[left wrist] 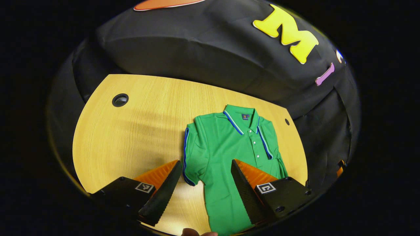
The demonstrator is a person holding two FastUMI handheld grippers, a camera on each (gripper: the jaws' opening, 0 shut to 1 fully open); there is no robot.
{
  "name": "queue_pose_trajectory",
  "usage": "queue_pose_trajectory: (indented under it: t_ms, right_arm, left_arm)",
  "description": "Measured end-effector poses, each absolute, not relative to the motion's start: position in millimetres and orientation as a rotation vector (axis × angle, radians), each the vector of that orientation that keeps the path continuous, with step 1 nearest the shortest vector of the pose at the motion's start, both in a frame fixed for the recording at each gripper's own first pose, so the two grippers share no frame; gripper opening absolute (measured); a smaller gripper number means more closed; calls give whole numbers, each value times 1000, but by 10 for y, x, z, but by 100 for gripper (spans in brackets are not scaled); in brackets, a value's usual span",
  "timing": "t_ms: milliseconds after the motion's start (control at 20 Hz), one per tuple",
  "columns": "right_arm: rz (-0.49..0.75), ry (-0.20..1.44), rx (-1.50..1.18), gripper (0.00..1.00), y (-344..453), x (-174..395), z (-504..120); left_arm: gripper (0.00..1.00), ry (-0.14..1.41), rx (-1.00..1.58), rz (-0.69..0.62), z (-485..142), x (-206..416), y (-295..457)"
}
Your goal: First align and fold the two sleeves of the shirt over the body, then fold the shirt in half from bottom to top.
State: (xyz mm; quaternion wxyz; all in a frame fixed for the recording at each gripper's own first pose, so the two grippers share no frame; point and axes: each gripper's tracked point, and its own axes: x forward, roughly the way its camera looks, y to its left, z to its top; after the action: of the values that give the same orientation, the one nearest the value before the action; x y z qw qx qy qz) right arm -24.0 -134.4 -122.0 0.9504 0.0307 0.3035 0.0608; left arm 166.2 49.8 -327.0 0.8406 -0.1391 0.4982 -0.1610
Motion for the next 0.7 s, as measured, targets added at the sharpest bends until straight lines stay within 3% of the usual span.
queue_pose_trajectory:
  t_ms: [450, 550, 600, 650, 700]
  right_arm:
    - [71, 692, 95, 93, -1503, -479, -1502]
    - [59, 692, 112, 95, -1521, -471, -1513]
    - [54, 694, 117, 95, -1542, -473, -1519]
    - [51, 694, 121, 95, -1562, -468, -1520]
    - [48, 695, 123, 95, -1569, -465, -1534]
  left_arm:
    - [94, 1278, -293, -316, -3914, 1833, 534]
    - [89, 1285, -268, -323, -3950, 1861, 531]
    - [76, 1296, -256, -329, -3979, 1860, 505]
    - [80, 1313, -247, -344, -3998, 1841, 478]
    - [74, 1328, -233, -353, -4020, 1835, 483]
